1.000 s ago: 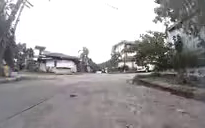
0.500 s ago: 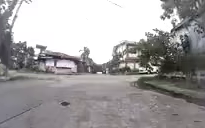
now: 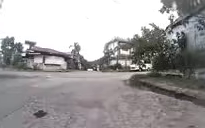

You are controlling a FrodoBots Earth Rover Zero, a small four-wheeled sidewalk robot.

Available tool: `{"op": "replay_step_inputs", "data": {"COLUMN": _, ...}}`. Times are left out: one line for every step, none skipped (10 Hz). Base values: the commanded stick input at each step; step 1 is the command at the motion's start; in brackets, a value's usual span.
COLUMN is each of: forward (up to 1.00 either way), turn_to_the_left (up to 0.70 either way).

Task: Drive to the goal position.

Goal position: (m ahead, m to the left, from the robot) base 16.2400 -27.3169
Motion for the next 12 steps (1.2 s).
{"op": "replay_step_inputs", "data": {"forward": 1.00, "turn_to_the_left": 0.00}}
{"op": "replay_step_inputs", "data": {"forward": 1.00, "turn_to_the_left": 0.00}}
{"op": "replay_step_inputs", "data": {"forward": 1.00, "turn_to_the_left": 0.00}}
{"op": "replay_step_inputs", "data": {"forward": 1.00, "turn_to_the_left": 0.00}}
{"op": "replay_step_inputs", "data": {"forward": 1.00, "turn_to_the_left": 0.00}}
{"op": "replay_step_inputs", "data": {"forward": 1.00, "turn_to_the_left": 0.00}}
{"op": "replay_step_inputs", "data": {"forward": 1.00, "turn_to_the_left": 0.00}}
{"op": "replay_step_inputs", "data": {"forward": 1.00, "turn_to_the_left": -0.03}}
{"op": "replay_step_inputs", "data": {"forward": 1.00, "turn_to_the_left": -0.01}}
{"op": "replay_step_inputs", "data": {"forward": 1.00, "turn_to_the_left": 0.00}}
{"op": "replay_step_inputs", "data": {"forward": 1.00, "turn_to_the_left": 0.00}}
{"op": "replay_step_inputs", "data": {"forward": 1.00, "turn_to_the_left": 0.00}}
